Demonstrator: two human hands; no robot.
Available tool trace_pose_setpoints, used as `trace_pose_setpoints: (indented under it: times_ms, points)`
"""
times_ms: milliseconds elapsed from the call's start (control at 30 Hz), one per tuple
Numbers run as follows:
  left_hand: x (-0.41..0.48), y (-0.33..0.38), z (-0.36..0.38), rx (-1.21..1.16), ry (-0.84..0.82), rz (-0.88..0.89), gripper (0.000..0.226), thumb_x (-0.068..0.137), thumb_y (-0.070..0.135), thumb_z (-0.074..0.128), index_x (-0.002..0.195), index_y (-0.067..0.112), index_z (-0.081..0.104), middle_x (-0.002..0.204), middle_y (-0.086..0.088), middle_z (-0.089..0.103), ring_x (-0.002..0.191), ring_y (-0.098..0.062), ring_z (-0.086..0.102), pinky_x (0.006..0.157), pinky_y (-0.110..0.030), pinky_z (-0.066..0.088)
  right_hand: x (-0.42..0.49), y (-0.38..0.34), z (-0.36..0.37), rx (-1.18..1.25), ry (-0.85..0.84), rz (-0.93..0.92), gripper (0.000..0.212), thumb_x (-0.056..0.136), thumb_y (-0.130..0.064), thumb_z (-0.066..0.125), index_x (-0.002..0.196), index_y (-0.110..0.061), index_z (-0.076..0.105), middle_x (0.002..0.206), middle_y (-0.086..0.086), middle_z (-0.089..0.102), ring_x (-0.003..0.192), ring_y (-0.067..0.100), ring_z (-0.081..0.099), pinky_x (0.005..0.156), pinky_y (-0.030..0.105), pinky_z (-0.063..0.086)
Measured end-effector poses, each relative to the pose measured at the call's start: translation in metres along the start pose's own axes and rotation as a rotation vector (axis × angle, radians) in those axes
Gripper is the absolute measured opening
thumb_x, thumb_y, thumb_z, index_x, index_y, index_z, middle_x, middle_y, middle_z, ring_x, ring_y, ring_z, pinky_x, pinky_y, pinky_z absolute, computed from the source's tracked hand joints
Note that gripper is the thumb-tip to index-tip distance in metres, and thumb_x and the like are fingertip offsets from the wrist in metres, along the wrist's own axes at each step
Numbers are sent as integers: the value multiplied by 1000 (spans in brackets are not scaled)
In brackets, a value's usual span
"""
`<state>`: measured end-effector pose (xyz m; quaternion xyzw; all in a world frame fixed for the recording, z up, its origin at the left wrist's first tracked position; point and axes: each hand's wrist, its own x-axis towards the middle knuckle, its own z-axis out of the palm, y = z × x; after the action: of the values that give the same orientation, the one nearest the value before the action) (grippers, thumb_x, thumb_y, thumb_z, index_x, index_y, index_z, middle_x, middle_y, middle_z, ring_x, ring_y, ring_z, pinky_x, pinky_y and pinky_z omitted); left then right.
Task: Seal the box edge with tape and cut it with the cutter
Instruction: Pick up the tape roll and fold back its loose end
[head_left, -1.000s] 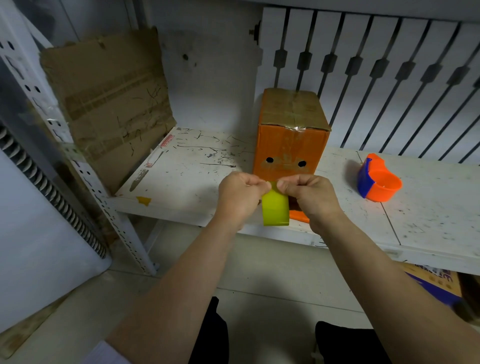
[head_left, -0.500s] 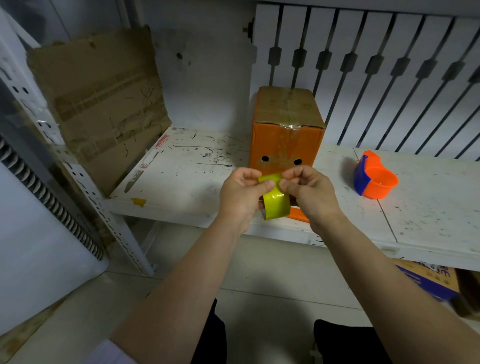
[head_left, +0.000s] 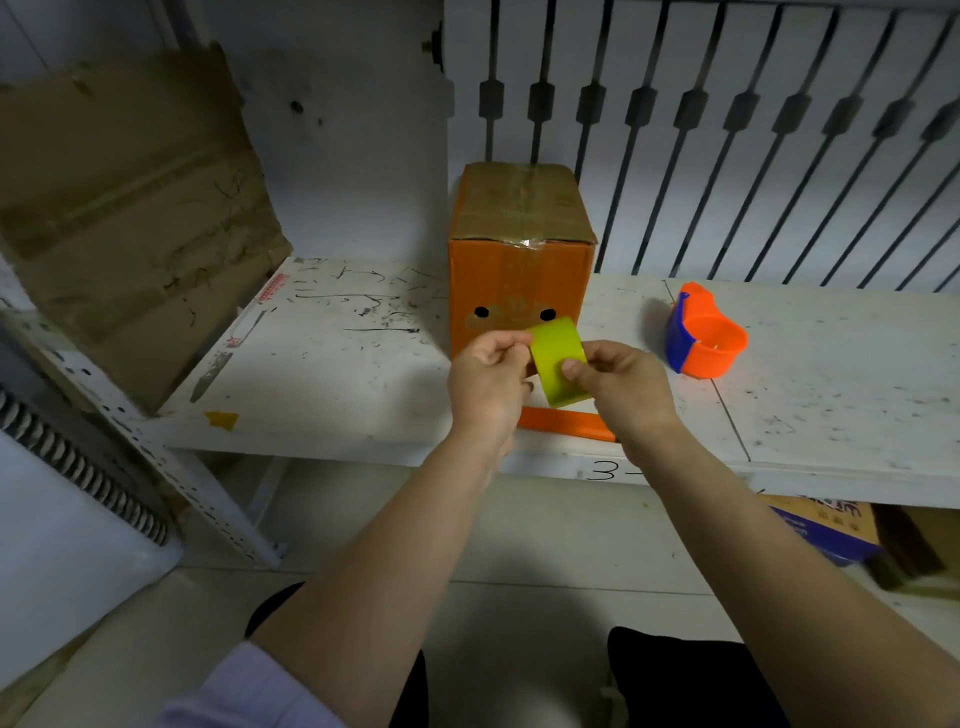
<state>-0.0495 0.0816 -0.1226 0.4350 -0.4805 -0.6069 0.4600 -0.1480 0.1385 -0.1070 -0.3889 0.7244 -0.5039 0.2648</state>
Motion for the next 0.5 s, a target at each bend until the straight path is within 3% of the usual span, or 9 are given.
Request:
trace_pose_setpoints:
  times_ms: [100,167,267,500]
  points:
    - [9,-11,21,159,-39,-21,20,89,11,56,81,29,60,99,-1,69,96,-19,65,85,-35,51,13,11,-19,-176,63,-19,25,89,-13,56,112,-11,67,104,9,68,93,23,59,87,40,50]
    - [14,-15,33,257,-81,-22,13,88,14,58,85,25,62,100,-2,69,97,-20,63,86,-35,50,22,18,-33,-290,125,-32,30,90,-14,53,118,-14,65,113,11,68,103,28,60,91,42,50]
    - [21,-16,51,394,-137,42,13,89,12,57,97,17,65,102,-2,67,96,-18,61,79,-27,45,30,28,-57,-438,235,-55,35,91,-14,50,123,-20,62,122,9,66,109,30,59,84,32,45]
    - [34,-28,89,513,-208,77,14,89,10,55,97,14,66,94,1,62,89,-14,57,76,-25,43,57,67,-121,-753,602,-11,32,83,-6,47,105,-12,68,101,24,66,98,44,56,74,41,46]
